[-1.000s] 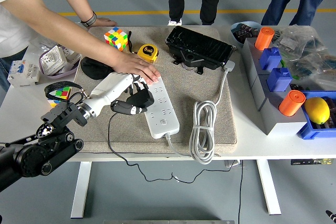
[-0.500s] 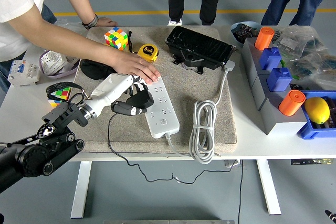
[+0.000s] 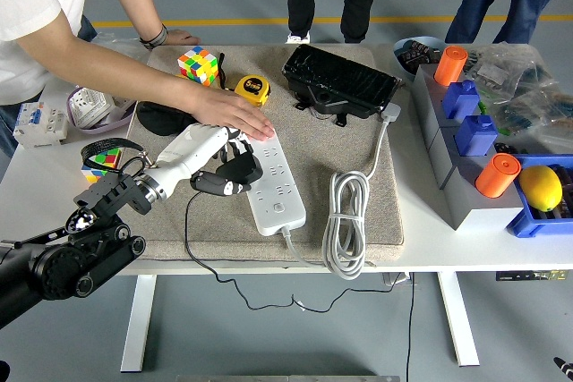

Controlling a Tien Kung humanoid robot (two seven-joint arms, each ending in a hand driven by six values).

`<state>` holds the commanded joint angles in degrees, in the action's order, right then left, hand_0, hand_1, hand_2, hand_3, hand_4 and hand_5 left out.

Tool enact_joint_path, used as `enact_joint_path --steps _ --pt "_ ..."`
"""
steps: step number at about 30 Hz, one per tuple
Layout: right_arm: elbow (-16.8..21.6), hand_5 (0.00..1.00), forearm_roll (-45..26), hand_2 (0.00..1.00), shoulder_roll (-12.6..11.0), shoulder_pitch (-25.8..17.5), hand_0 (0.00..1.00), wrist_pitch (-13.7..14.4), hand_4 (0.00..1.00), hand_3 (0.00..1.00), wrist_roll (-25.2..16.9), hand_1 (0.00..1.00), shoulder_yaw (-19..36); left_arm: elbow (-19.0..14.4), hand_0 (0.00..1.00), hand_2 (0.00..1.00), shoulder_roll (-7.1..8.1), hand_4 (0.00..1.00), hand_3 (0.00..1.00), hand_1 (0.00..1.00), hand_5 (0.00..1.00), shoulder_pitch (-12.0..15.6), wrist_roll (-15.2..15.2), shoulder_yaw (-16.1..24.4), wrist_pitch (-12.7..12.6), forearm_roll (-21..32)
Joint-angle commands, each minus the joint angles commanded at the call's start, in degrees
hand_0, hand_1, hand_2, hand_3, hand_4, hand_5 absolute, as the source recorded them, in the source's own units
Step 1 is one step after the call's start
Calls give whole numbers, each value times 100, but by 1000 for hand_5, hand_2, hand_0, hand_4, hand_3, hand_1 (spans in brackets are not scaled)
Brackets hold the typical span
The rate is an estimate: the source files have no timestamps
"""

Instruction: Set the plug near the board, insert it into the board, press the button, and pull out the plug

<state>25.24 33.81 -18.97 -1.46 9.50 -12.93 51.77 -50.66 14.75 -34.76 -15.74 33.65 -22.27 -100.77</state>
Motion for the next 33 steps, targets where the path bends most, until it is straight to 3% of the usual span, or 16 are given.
enact_joint_path --steps 33 --pt "46 321 31 590 -1 15 598 16 917 549 -23 604 40 17 339 454 33 866 543 407 2 -28 164 -8 56 -242"
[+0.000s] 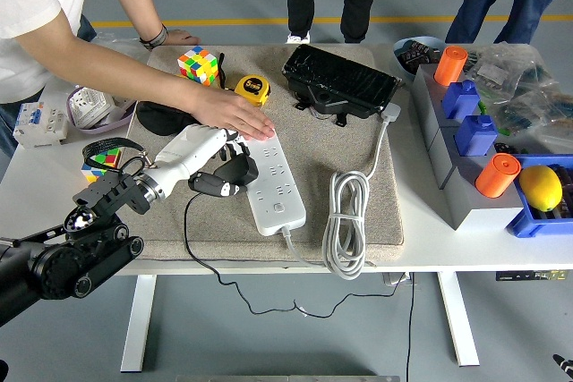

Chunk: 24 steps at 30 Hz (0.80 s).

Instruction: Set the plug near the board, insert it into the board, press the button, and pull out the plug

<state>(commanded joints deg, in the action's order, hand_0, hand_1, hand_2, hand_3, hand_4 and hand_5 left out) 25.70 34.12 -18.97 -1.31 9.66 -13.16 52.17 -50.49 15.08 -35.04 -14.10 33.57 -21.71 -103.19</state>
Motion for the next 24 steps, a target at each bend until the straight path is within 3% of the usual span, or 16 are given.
enact_joint_path --steps 16,17,22,23,24 --pt "28 320 23 590 -3 -8 599 6 915 547 -8 604 18 -18 357 479 4 870 547 432 2 25 8 53 100 -18" --pt "30 319 25 589 -3 -8 599 7 915 548 -9 604 18 -21 399 527 5 998 555 491 102 27 9 60 107 -18" --pt "37 319 29 589 0 1 599 7 915 548 -10 604 32 -26 399 527 7 998 555 491 102 19 60 90 178 -49" --pt "38 317 31 588 0 2 599 7 913 548 -9 603 34 -31 436 538 9 998 569 518 227 19 88 93 200 -62" --pt "38 317 30 588 -1 2 599 7 913 548 -8 603 35 -29 436 538 7 998 569 518 227 17 94 93 207 -71"
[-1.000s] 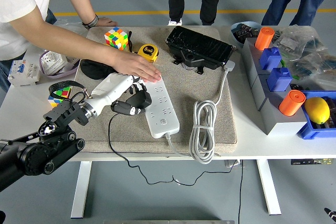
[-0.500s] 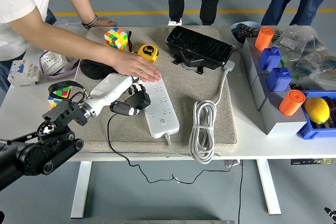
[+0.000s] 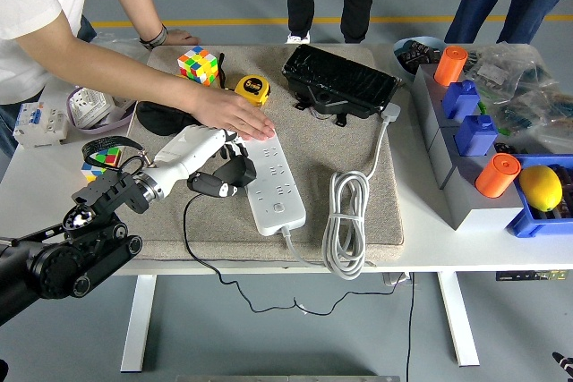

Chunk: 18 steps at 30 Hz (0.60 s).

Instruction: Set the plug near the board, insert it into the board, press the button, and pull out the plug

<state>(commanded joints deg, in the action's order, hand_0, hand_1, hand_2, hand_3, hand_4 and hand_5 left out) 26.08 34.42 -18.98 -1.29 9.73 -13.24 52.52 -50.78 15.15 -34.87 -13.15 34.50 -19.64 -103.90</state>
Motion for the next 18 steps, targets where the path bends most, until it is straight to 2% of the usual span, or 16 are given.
enact_joint_path --steps 4,5,10,11,16,17,18 --pt "1 317 1 588 0 2 599 1 913 548 -1 603 2 6 436 538 -2 998 569 518 227 3 21 10 29 -20" --pt "2 314 2 588 0 2 598 1 911 548 -2 603 1 6 448 549 -1 998 594 541 305 7 19 16 31 -18" --pt "5 314 3 588 3 2 598 2 911 548 -6 603 -2 -5 448 549 -2 998 594 541 305 14 40 51 25 -38" --pt "6 313 4 588 3 -1 599 3 909 548 -6 599 -2 -9 484 594 -2 998 657 568 443 17 44 62 26 -37" --pt "5 313 6 588 -3 -6 599 3 909 548 -8 599 -12 -27 484 594 2 998 657 568 443 27 37 120 2 -5" --pt "5 312 6 587 -3 -5 598 3 908 548 -8 598 -10 -34 523 642 4 998 705 609 581 25 50 129 19 5" --pt "4 312 4 587 -1 -4 598 3 908 548 -9 598 -7 -39 523 642 5 998 705 609 581 22 64 130 34 12"
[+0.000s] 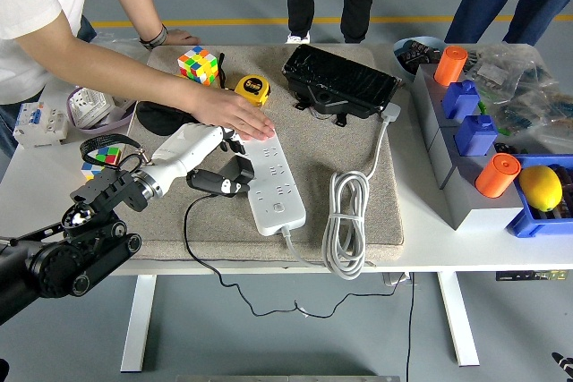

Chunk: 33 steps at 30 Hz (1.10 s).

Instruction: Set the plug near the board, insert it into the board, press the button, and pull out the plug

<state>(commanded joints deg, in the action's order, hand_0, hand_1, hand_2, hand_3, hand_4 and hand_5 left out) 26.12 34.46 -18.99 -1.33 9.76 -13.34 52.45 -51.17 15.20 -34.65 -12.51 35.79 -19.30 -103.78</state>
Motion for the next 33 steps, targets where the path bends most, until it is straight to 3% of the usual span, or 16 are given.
enact_joint_path --steps 4,5,6,10,11,15,16,17,22,23,24,27,33 --pt "1 312 -2 587 6 1 598 1 908 548 -2 598 10 -33 523 642 5 998 705 609 581 8 57 23 67 6" --pt "1 311 -2 586 6 1 598 1 907 547 -2 598 11 -39 594 694 5 998 747 657 639 10 63 27 81 11" --pt "5 311 0 586 5 -1 598 1 907 547 -2 598 15 -65 594 694 9 998 747 657 639 18 87 35 111 7" --pt "1 311 -2 586 4 -4 598 4 907 547 -6 598 17 -236 594 694 39 998 747 657 639 82 83 96 153 38" --pt "1 311 -1 587 4 -4 598 4 907 548 -7 597 13 -298 661 741 53 998 768 690 708 110 57 130 167 93" --pt "1 311 0 587 -2 0 598 5 907 548 -10 597 -9 -542 661 741 132 998 768 690 708 228 -31 262 223 298" --pt "0 311 1 587 -5 0 598 5 907 548 -11 597 -16 -622 661 741 162 998 768 690 708 285 -79 318 228 400" --pt "-1 310 -1 585 -7 0 599 7 906 547 -14 597 -18 -674 732 824 181 998 842 790 915 323 -122 356 229 474" --pt "-11 310 -7 585 -18 3 599 11 906 547 -23 597 -50 -936 732 824 273 998 842 790 915 609 -437 619 215 985" --pt "-10 307 -6 585 -17 4 597 12 903 547 -26 597 -51 -986 895 970 285 998 960 961 998 691 -473 689 223 1121" --pt "-8 307 -7 585 -15 4 597 12 903 547 -28 597 -50 -1027 895 970 296 998 960 961 998 758 -489 739 231 1237" --pt "-8 307 -12 585 -18 3 597 17 903 547 -39 597 -54 -1203 895 970 318 998 960 961 998 1053 -363 937 261 1452" --pt "-6 308 -14 585 -35 -16 601 29 903 546 -61 597 -67 -1362 914 969 297 991 951 969 998 1473 -190 1116 132 1225"
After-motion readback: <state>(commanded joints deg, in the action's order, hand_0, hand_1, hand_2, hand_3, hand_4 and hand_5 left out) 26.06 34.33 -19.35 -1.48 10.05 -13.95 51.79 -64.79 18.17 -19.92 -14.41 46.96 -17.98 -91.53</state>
